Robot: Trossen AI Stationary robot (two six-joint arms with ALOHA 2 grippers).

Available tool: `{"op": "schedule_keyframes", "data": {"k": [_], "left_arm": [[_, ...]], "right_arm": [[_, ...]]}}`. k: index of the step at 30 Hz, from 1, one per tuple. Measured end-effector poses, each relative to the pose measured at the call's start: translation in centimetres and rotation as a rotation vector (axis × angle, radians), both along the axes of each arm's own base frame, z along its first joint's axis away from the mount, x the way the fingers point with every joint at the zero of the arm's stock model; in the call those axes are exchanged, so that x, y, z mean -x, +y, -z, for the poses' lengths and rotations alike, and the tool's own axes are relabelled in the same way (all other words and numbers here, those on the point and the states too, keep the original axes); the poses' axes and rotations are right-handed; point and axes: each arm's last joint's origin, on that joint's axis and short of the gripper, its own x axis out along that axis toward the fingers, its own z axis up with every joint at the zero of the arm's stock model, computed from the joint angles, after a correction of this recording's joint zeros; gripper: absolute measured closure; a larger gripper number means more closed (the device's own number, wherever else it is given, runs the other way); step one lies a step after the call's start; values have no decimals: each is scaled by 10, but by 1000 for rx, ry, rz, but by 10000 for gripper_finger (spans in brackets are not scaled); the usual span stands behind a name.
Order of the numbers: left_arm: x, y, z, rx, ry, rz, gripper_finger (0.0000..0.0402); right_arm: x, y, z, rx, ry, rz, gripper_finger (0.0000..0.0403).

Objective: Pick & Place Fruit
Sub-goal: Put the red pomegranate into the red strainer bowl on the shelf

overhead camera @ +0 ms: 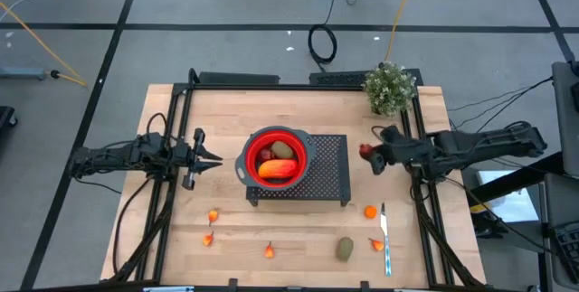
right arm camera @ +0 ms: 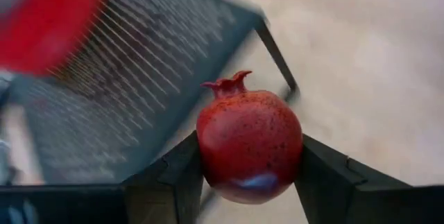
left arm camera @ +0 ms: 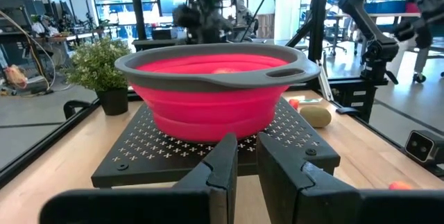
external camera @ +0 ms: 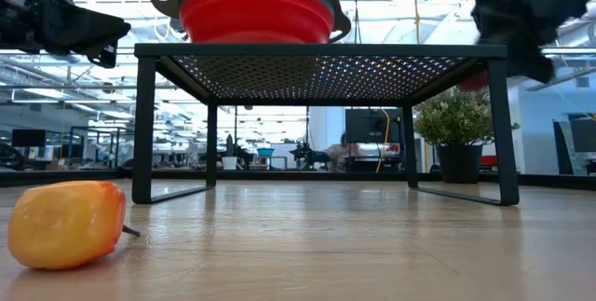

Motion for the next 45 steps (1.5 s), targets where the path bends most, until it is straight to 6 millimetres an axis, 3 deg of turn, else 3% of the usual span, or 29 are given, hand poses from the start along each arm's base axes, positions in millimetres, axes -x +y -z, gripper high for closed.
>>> {"op": "schedule_keyframes", "data": {"k": [15, 33, 39, 45], "left_arm": [[0, 0, 0, -3, -1, 0, 344], [0, 0, 0, -26, -4, -1, 344], [0, 0, 0, -26, -4, -1, 344], [0, 0, 0, -25, -4, -1, 344]], "right_arm": [[-17, 3, -65, 392, -612, -217, 223], [-3, 17, -112, 797, -1190, -670, 221], [2, 19, -118, 892, -1281, -710, 217], [-2, 18, -117, 837, -1263, -691, 218]]}}
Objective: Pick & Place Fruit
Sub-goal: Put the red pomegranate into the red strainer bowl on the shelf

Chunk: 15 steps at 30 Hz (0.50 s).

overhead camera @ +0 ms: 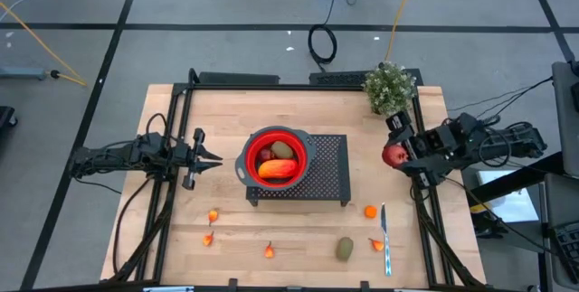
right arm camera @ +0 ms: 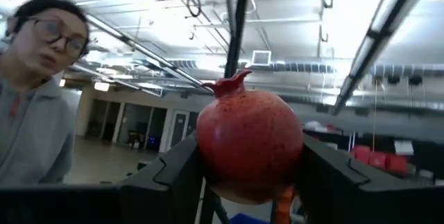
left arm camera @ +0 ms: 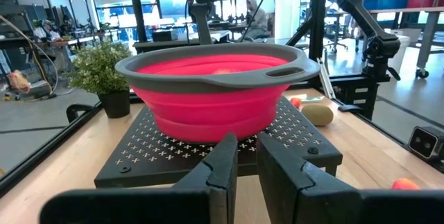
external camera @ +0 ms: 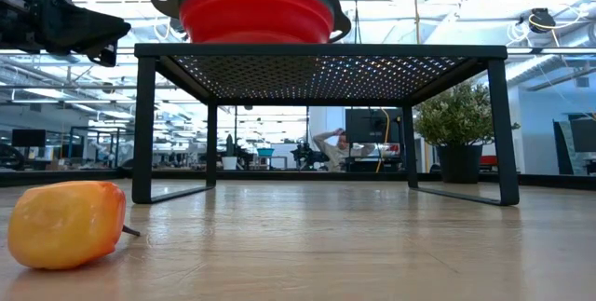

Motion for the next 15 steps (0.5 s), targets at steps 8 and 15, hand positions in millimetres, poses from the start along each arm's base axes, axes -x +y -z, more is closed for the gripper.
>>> {"op": "schedule_keyframes", "data": {"k": [8, 15], "left_arm": [[0, 0, 0, 3, 0, 0, 344], [0, 0, 0, 5, 0, 0, 344]], "right_arm": [[-21, -9, 9, -467, 171, 183, 218], [-32, -14, 17, -784, 213, 249, 213]]}}
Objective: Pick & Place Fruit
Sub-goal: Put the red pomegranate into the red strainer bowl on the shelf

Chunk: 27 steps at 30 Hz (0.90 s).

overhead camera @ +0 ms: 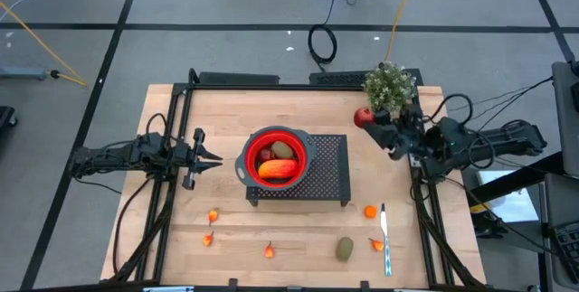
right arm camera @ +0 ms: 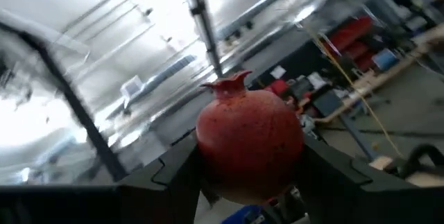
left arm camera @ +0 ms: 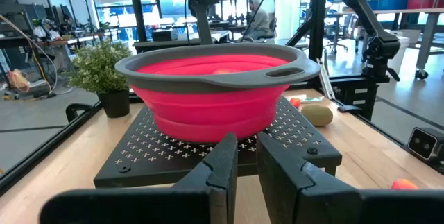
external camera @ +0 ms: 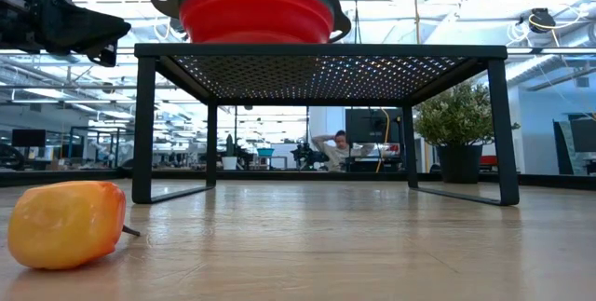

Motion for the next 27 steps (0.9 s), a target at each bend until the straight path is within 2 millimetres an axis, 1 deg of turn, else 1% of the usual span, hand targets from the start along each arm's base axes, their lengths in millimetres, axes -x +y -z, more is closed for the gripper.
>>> {"op": "schedule_keyframes", "data": {"k": [3, 5, 11, 18, 22, 24, 27], "left_arm": [[0, 0, 0, 1, 0, 0, 344], [0, 0, 0, 1, 0, 0, 344], [0, 0, 0, 1, 0, 0, 344], [0, 0, 0, 9, 1, 1, 344], [0, 0, 0, 20, 2, 1, 344], [0, 0, 0, 20, 2, 1, 344], [0, 0, 0, 20, 2, 1, 344]], "right_arm": [[0, -2, 0, -136, -26, 33, 214], [1, -3, 0, -187, -40, 42, 216], [-6, -3, 4, -220, -25, 29, 213], [-29, 1, 21, -121, 101, 62, 214], [-43, 4, 30, -33, 181, 42, 214], [-51, 5, 33, 29, 219, 57, 214], [-64, 8, 30, 130, 252, 23, 214]]}}
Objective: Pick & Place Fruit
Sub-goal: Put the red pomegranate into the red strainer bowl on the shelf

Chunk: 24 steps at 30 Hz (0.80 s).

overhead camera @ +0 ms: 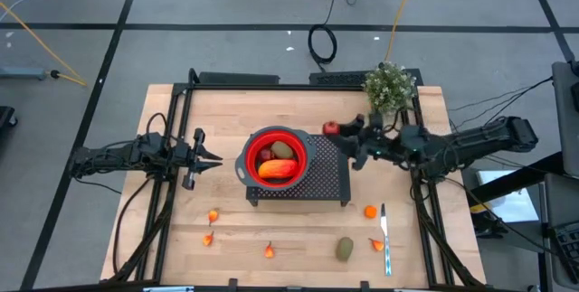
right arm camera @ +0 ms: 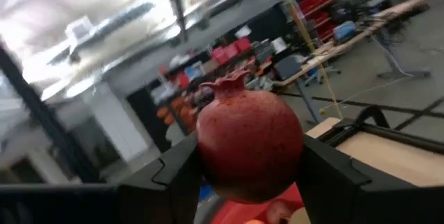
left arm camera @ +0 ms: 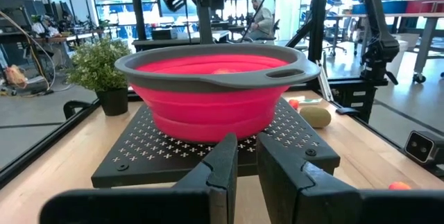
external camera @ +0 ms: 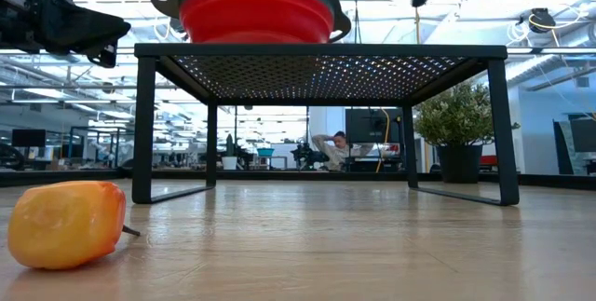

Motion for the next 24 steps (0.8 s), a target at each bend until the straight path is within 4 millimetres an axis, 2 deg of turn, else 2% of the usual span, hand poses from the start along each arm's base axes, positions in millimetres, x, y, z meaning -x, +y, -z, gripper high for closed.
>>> {"op": "schedule_keyframes", "data": {"k": [10, 16, 19, 24], "left_arm": [[0, 0, 0, 0, 1, 0, 344], [0, 0, 0, -1, 1, 0, 344], [0, 0, 0, -1, 0, 1, 344], [0, 0, 0, -1, 0, 0, 344]], "right_arm": [[-42, 6, -20, 200, 297, -3, 210], [-63, 3, -30, 267, 377, -31, 210], [-73, -1, -27, 277, 389, -71, 212], [-88, -6, -11, 276, 440, -138, 210]]}}
